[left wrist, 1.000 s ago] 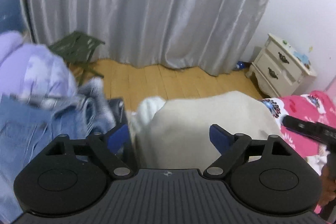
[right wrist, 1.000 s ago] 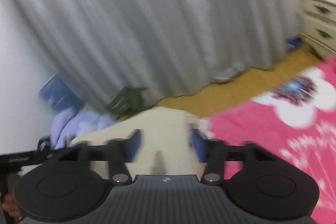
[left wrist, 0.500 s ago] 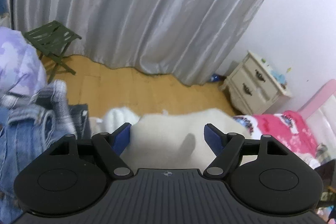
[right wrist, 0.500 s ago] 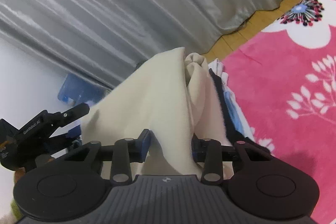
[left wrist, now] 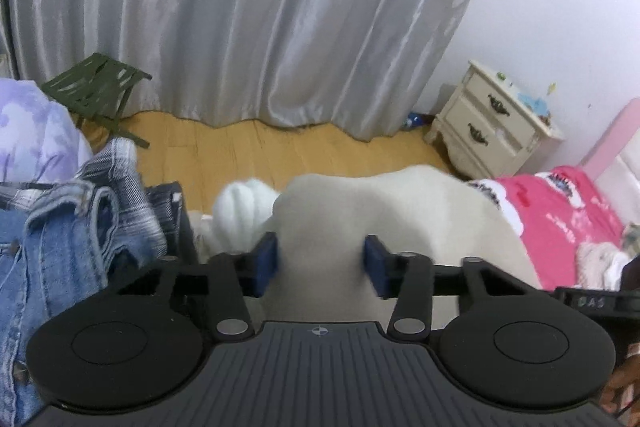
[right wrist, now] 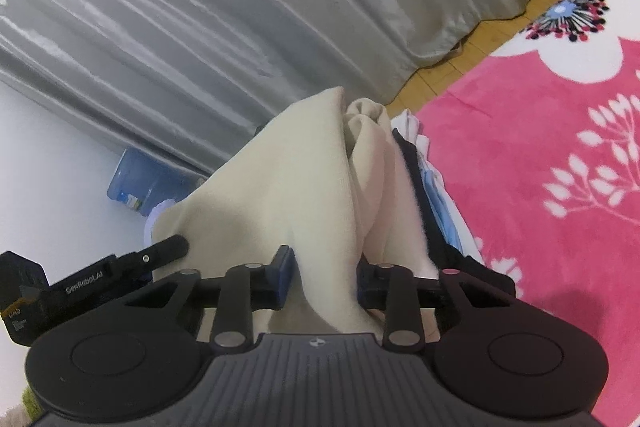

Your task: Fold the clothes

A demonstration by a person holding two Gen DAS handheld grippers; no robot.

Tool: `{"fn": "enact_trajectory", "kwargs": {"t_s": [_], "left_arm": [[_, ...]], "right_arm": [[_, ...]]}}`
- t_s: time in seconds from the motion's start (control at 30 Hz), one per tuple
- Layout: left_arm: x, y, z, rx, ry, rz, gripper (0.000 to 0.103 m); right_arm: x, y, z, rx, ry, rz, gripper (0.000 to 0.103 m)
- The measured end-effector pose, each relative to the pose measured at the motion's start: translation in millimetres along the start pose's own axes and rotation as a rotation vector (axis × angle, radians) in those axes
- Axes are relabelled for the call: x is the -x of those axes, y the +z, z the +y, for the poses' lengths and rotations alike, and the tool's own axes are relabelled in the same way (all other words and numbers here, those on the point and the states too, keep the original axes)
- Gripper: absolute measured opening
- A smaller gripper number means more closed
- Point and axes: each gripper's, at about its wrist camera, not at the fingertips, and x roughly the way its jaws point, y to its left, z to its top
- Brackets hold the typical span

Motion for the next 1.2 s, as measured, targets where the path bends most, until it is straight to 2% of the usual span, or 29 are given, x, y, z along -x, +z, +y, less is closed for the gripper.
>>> {"fn": "enact_trajectory", "kwargs": {"t_s": [0.1, 0.3, 0.47, 0.53, 0.57, 0.6, 0.67, 0.77, 0.83, 0.87, 0.97, 1.07, 1.13, 1.2], "left_arm": [[1, 8, 1, 0.023, -0.006, -0.004, 0.037], [-8, 29, 4, 0.003, -0.009, -0.021, 0.037], [-19, 17, 11, -0.021, 0.018, -0.005, 0.041], [-17, 12, 11, -0.029, 0.029, -0.01, 0.046], [-15, 11, 12, -0.023, 0.031, -0.01, 0.047], [-13, 10, 12, -0.017, 0.032, -0.01, 0.051], [-2, 11, 13, 0.0, 0.046, -0.022, 0.054], [23, 12, 9, 0.003, 0.095, -0.081, 0.056], [43, 7, 4, 0.008, 0.099, -0.113, 0.059], [51, 4, 2, 0.021, 0.084, -0.11, 0.059], [64, -22, -9, 0.059, 0.012, -0.039, 0.059], [52, -59, -30, -0.027, 0.023, 0.051, 0.061], [37, -85, -44, -0.158, 0.13, 0.042, 0.063], [36, -99, -56, -0.246, 0.206, -0.002, 0.063]], "right_arm": [[0, 2, 8, 0.022, 0.001, -0.008, 0.026], [4, 6, 15, 0.073, -0.015, -0.018, 0.025], [9, 10, 18, 0.133, -0.047, -0.022, 0.024], [11, 11, 19, 0.156, -0.059, -0.024, 0.025], [12, 11, 20, 0.168, -0.066, -0.025, 0.03], [13, 12, 20, 0.18, -0.072, -0.026, 0.038], [15, 13, 21, 0.204, -0.085, -0.028, 0.047], [24, 15, 24, 0.249, -0.107, -0.042, 0.047], [42, 7, 37, 0.325, -0.098, -0.058, 0.045], [51, 2, 43, 0.365, -0.091, -0.064, 0.045], [55, -25, 66, 0.497, -0.03, -0.003, 0.044], [27, -55, 69, 0.592, -0.106, 0.098, 0.04], [12, -69, 66, 0.619, -0.186, 0.09, 0.04], [7, -77, 67, 0.618, -0.249, 0.069, 0.04]]}}
